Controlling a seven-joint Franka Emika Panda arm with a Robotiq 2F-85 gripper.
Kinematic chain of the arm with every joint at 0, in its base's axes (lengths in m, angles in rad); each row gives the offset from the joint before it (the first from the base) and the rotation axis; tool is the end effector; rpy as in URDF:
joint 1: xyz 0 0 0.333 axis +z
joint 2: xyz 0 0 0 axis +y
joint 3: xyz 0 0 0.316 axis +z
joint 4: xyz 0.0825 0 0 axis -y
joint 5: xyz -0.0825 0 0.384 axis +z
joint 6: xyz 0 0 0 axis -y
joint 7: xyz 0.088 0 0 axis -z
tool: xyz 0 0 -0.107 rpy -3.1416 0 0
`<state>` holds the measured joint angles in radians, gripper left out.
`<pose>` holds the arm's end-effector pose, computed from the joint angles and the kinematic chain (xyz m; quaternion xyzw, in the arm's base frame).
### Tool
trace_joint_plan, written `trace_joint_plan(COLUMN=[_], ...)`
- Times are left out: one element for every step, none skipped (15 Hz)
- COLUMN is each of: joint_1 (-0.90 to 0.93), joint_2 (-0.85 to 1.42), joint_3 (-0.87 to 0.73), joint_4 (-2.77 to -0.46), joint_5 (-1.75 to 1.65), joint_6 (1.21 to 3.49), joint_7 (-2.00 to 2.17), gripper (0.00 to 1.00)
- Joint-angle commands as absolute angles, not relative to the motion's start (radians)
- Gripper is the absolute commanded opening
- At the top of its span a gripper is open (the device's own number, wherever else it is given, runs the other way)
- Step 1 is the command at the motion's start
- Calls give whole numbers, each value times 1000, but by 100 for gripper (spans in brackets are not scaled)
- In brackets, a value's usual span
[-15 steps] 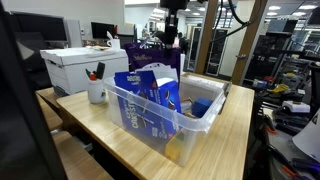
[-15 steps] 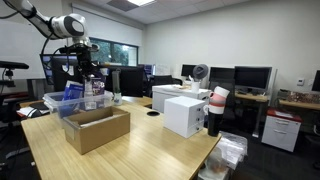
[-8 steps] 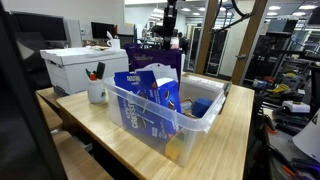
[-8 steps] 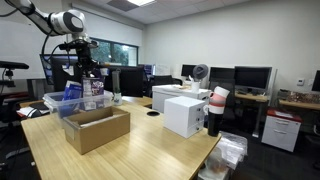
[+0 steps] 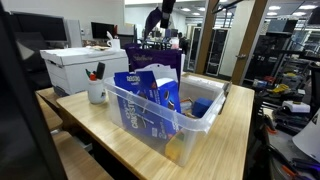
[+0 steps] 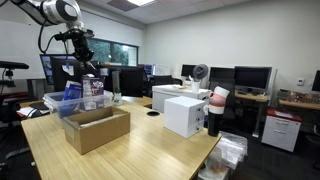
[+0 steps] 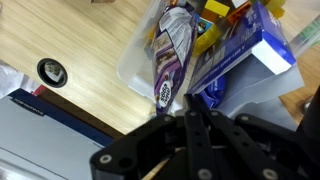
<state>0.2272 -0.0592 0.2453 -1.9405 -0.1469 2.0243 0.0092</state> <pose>0.4990 0.2484 0.5209 0.9614 0.2553 0.0861 0.0563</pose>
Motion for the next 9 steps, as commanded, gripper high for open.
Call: trace_joint_plan(joint_1=[231,231,231,231,231,231,231,231,231], joint_2=[-72,-70,-68,-66,-66,-66,-66,-66,-65], joint_3=[246,246,246,245,244,244,245,245,245], joint_4=[-1930,-1927,-1925,-1922,-1922,-1922,-1923,-1924,-1923], joint_5=[-144,-143,-137,-126,-119,-119,-118,-120,-120], joint_6=[1964,1945,1931,1919,1913,1910,1910,1909,1907], joint_7=[-12,-16,-21,-28,-27,-25,-25,-24,-25], gripper=[3,3,3,2,27,29,32,38,42])
